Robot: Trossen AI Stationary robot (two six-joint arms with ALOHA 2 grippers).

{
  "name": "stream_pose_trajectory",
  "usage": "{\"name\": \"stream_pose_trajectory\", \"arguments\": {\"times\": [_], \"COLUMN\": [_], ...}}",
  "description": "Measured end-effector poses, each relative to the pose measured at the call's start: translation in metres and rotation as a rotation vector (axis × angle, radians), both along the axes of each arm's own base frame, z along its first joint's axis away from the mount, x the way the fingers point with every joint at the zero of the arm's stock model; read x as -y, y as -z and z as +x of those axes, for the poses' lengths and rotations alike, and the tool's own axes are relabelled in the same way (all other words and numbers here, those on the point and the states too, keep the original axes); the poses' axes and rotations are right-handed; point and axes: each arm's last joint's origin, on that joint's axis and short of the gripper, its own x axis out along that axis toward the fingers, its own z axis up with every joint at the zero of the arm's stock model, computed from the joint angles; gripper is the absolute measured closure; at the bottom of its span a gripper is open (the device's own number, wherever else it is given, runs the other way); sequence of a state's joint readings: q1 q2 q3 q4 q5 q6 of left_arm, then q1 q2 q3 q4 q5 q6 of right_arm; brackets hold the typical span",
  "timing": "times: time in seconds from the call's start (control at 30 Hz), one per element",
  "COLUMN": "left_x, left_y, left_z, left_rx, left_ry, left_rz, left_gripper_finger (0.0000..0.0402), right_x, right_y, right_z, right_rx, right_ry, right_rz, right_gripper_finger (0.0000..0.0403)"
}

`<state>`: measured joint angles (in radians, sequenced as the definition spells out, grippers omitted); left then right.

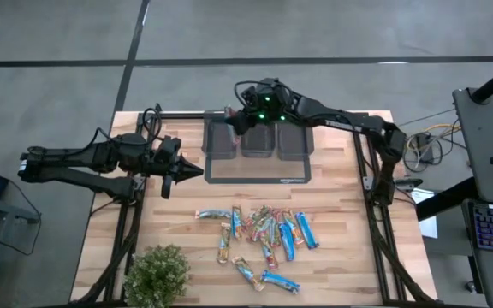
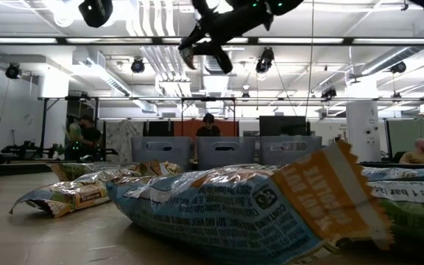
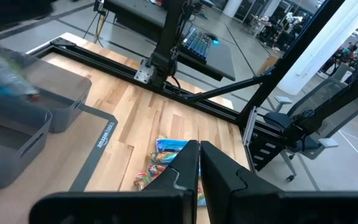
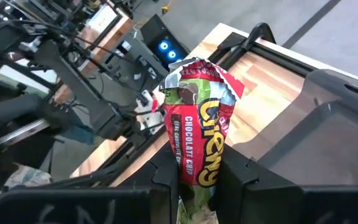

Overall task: Pick and place Granola Bars by type
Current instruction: Put the red granola bar into the left black bin

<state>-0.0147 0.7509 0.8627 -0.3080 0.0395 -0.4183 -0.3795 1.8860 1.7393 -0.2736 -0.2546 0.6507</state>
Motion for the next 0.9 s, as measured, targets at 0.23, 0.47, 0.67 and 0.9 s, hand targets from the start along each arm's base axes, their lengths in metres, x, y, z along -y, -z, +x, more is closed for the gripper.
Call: {"name": "stream_pose_trajectory", "arguments": {"times": [0.23, 0.47, 0.67, 0.9], "left_x": [0.000, 0.000, 0.000, 0.000], "left_y": [0.000, 0.000, 0.000, 0.000], "left_z": [0.000, 0.000, 0.000, 0.000], "left_rx": [0.000, -0.001, -0.001, -0.001], "left_ry": [0.000, 0.000, -0.001, -0.001], "left_rz": [0.000, 0.000, -0.003, -0.004], "left_gripper_finger": [0.0402, 0.0402, 0.0402, 0.0402], "right_x": [0.022, 0.040, 0.050, 0.058], "right_y": [0.018, 0.041, 0.061, 0.080], "right_z": [0.026, 0.051, 0.067, 0.072], "right_rx": [-0.052, -0.154, -0.187, -0.229], "right_ry": [0.029, 0.057, 0.089, 0.162], "right_rz": [0.073, 0.121, 0.182, 0.221], "right_gripper_finger": [0.0344, 0.0344, 0.0344, 0.0344]}}
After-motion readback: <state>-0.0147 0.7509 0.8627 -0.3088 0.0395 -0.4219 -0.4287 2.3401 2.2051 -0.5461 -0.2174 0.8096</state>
